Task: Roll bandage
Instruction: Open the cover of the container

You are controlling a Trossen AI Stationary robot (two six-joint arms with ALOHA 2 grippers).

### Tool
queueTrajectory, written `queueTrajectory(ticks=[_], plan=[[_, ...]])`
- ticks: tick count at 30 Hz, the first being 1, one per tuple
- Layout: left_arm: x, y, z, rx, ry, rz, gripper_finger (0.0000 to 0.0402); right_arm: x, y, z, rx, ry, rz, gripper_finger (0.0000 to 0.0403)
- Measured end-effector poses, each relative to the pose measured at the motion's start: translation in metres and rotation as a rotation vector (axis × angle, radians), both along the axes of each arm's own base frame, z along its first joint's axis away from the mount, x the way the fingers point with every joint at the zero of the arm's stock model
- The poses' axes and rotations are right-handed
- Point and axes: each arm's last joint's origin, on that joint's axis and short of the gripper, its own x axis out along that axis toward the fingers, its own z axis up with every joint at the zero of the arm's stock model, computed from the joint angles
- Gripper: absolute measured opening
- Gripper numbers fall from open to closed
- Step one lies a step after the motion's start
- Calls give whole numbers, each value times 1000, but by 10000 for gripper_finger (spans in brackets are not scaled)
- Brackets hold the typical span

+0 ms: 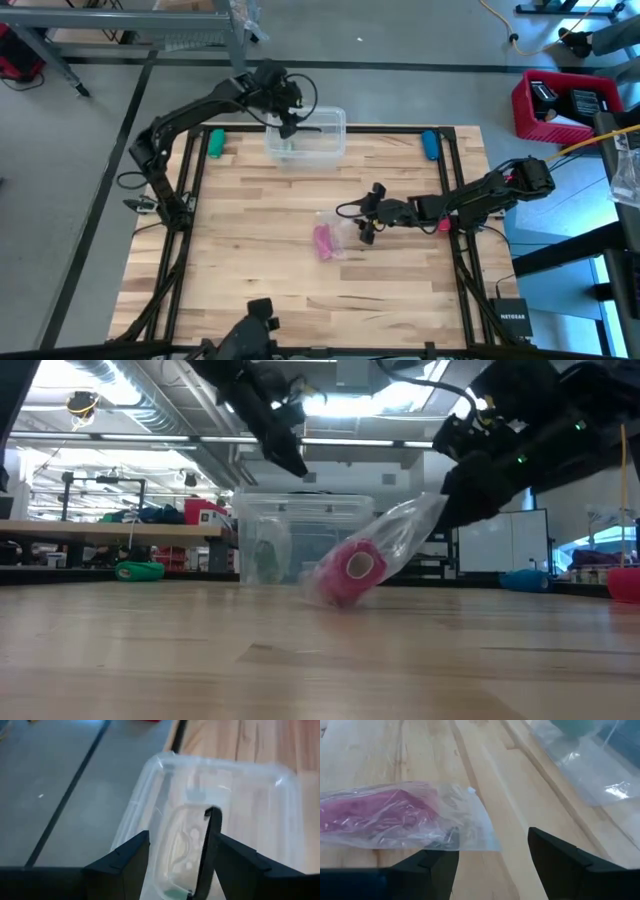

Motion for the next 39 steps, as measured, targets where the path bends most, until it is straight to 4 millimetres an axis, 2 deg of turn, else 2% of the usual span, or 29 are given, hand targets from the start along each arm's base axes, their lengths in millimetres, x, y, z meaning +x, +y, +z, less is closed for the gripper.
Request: queueTrajectory(ticks=[4, 9, 17, 20, 24, 32, 35, 39], plan=[[3, 4, -12, -38, 17, -68, 196, -4, 0, -4, 19, -7, -16, 237], [9, 2, -14, -32, 4, -118, 196, -4, 0, -5, 20, -2, -18, 237], [19, 13, -46, -81, 91, -120, 196, -4, 0, -5, 20, -2, -19, 237], [21, 14, -51, -89, 106, -115, 194, -4, 0, -5, 20, -1, -19, 237], [21, 15, -51, -75, 114, -106, 158, -4, -1, -5, 20, -1, -20, 237], [21, 14, -49, -40, 135, -107, 22, -4, -1, -5, 19, -1, -20, 237], [23, 11, -47, -28, 148, -106, 22, -4, -1, -5, 19, -1, -20, 237], [30, 5, -32, 31, 172, -73, 28, -4, -1, -5, 16, 2, -17, 237]])
